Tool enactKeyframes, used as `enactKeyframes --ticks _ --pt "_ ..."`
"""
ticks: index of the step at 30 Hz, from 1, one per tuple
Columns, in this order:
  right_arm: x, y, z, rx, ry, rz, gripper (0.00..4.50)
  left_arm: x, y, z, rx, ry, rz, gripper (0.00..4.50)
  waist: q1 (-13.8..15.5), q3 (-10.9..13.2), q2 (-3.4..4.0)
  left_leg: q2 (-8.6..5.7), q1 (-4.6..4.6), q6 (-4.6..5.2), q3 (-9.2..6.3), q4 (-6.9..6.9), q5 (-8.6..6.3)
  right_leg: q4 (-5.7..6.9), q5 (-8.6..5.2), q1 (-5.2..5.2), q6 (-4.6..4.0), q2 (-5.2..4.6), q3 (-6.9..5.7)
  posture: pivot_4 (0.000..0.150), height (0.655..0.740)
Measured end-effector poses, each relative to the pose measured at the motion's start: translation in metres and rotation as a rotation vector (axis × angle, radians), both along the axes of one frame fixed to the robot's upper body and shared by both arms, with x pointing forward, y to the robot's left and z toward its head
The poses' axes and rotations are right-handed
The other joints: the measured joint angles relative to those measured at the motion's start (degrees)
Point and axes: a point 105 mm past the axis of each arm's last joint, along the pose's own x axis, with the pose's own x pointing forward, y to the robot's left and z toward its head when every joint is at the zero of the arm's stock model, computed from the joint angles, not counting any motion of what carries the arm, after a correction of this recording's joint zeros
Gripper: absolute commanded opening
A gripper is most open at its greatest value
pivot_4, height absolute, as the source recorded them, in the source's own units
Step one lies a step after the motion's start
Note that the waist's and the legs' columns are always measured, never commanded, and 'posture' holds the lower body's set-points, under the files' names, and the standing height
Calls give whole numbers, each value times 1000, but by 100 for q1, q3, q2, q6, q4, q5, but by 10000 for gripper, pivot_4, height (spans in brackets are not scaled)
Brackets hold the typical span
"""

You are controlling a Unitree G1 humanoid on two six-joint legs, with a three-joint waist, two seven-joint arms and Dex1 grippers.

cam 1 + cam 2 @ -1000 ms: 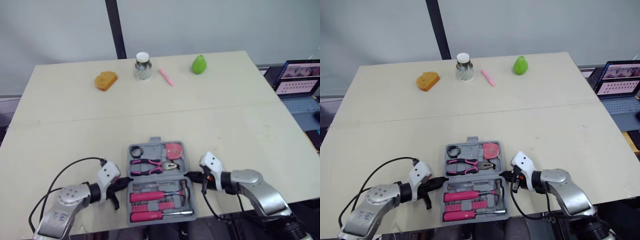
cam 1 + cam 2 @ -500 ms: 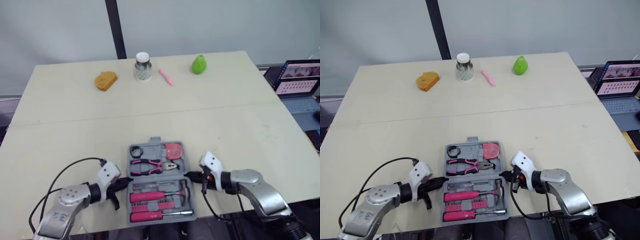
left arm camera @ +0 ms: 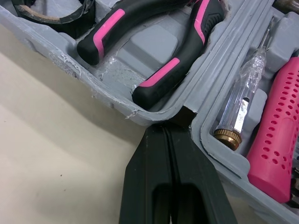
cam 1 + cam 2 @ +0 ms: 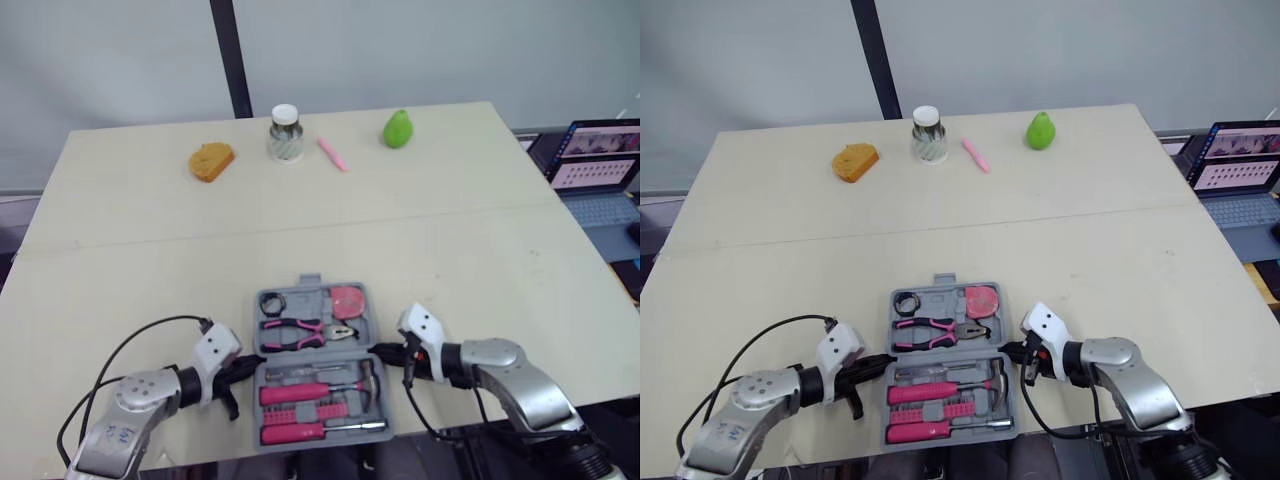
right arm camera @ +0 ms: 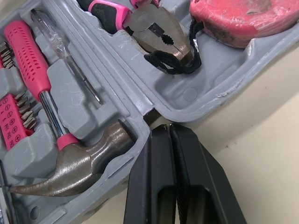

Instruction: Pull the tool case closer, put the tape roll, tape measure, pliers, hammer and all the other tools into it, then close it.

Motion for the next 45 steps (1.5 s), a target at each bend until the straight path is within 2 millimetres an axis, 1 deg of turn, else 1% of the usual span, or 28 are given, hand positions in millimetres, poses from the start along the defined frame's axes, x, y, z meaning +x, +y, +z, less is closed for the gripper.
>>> enactKeyframes --ticks 11,14,17,19,20,22,24,25,26,29,31,33,36,38,40,41,43,45 --pt "0 0 0 -1 -2 0 1233 0 1 0 4 0 -1 0 -1 0 0 0 0 0 1 0 0 1 0 0 0 0 1 1500 7400" --pt "3 -1 2 10 0 -6 1233 -2 6 1 8 7 0 0 -18 0 0 4 0 -1 3 0 0 1 -1 -2 -1 3 2 1500 7400" --pt "8 -6 11 41 -4 -12 1233 -9 11 0 -5 34 -7 0 -25 0 0 4 0 -1 5 0 0 -1 -1 -4 -2 3 4 1500 7400" --pt "15 -20 24 59 -11 -47 1233 -14 24 2 -11 57 9 0 -18 0 -1 4 0 0 5 0 0 -3 -1 -5 -2 0 6 1500 7400" --pt "17 -27 29 60 -12 -63 3465 -15 30 3 -5 59 21 0 -10 0 -1 4 0 0 5 0 0 -8 -2 -7 -3 -1 6 1500 7400" --pt "20 -36 35 63 12 -74 10214 -13 37 10 -2 43 22 0 12 1 -4 3 0 0 2 0 -1 -12 -3 -8 -6 -7 4 1500 7400" --pt "22 -43 39 92 62 -87 19875 -9 39 19 -13 13 7 0 24 1 -4 0 0 0 1 0 -1 -11 -3 -8 -8 -31 4 1500 7400" --pt "22 -43 39 104 87 -94 25886 -7 39 23 -27 1 5 0 16 1 -4 -1 0 0 1 0 0 -9 -2 -8 -8 -53 1 1500 7400" --pt "24 -43 40 121 107 -102 29523 -6 38 26 -41 -2 2 0 12 1 -4 -1 0 0 1 0 0 -9 -2 -8 -8 -54 -2 1500 7400" --pt "38 -37 49 217 175 -154 44458 -9 23 40 -104 -10 -57 0 -30 1 -3 -1 0 -1 4 -1 -1 1 -2 -10 -9 -52 -6 1500 7400" --pt "47 -30 56 249 192 -165 44458 -17 11 43 -118 1 -114 0 -62 1 -3 -2 -1 -1 5 -4 -1 14 -2 -10 -9 -48 -9 1500 7400" --pt "52 -26 59 263 203 -169 44458 -23 5 41 -121 22 -127 0 -68 1 -3 -4 -4 0 5 -4 -1 16 -2 -11 -9 -12 -12 1500 7400" --pt "49 -30 63 270 169 -160 44458 -23 15 38 -115 22 -52 0 -31 1 -4 -2 -10 6 4 -4 -5 4 -1 -10 -9 -4 -13 1500 7400" --pt "39 -37 62 215 122 -122 44458 -21 26 39 -99 0 13 0 29 1 -4 -5 -12 14 3 -4 -10 -1 0 -9 -6 -4 -12 1500 7400" --pt "26 -43 57 141 100 -83 44458 -25 34 35 -86 8 61 0 26 -1 -7 -5 -11 18 7 -4 -17 -9 1 -7 -4 -4 -10 1500 7400" --pt "22 -44 53 111 98 -72 42155 -29 36 32 -84 25 72 0 18 -4 -13 -5 -11 19 10 -3 -20 -10 2 -6 -3 -4 -10 1500 7400" --pt "16 -46 43 55 81 -60 35980 -36 36 25 -81 57 78 0 -4 -7 -21 0 -9 18 26 -3 -20 -19 2 -7 -1 -4 -11 1500 7400" --pt "13 -46 38 8 63 -38 25599 -40 36 22 -76 67 77 0 -8 -7 -21 4 -2 15 37 -3 -18 -21 3 -9 0 -4 -7 1500 7400"
